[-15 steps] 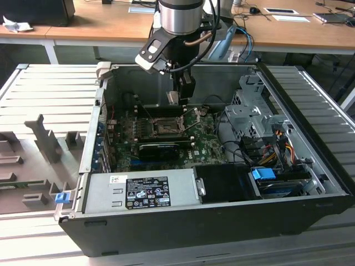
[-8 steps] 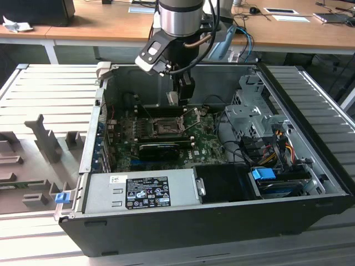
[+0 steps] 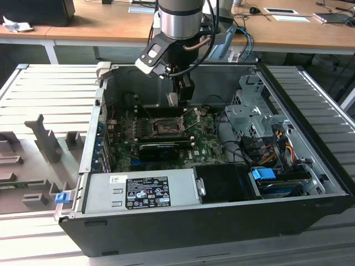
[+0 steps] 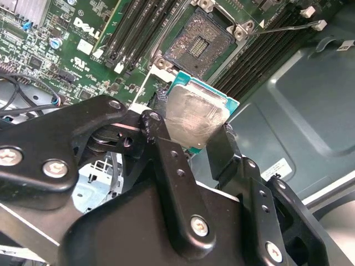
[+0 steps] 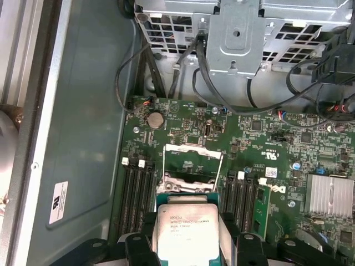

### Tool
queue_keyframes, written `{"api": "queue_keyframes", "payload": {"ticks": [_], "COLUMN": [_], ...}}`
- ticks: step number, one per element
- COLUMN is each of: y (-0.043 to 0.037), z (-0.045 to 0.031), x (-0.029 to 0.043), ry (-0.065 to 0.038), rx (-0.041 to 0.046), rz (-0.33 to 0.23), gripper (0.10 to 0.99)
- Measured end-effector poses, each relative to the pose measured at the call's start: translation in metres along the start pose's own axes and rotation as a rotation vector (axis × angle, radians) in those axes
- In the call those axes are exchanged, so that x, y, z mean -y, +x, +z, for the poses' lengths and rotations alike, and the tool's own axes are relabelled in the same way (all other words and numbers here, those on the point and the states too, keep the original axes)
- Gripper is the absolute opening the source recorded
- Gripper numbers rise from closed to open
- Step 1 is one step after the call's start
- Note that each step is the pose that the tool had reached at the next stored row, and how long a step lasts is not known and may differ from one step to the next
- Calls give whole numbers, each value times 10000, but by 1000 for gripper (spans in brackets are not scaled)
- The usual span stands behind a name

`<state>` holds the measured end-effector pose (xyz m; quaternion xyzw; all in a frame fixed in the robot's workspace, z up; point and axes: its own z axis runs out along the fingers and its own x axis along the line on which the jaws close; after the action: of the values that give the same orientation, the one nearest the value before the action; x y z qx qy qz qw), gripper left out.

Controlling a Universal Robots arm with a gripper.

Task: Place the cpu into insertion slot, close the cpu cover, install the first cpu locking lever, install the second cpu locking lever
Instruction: 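Place the cpu into insertion slot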

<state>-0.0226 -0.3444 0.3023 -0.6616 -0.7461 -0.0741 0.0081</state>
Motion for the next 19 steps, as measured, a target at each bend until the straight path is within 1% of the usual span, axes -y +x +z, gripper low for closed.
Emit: {"api": "queue_keyframes", "payload": {"ticks": [4, 9, 14, 16, 17, 19], "y": [-2, -5, -6, -7, -8, -8], "z": [16, 42, 56, 63, 71, 76], "x": [2, 4, 6, 7, 7, 8], "ry": [-4, -15, -19, -22, -26, -28], "rx": [-24, -99, -122, -143, -169, -182], "rz": [13, 29, 40, 45, 51, 55], "gripper": [529, 529, 529, 529, 529, 529]}}
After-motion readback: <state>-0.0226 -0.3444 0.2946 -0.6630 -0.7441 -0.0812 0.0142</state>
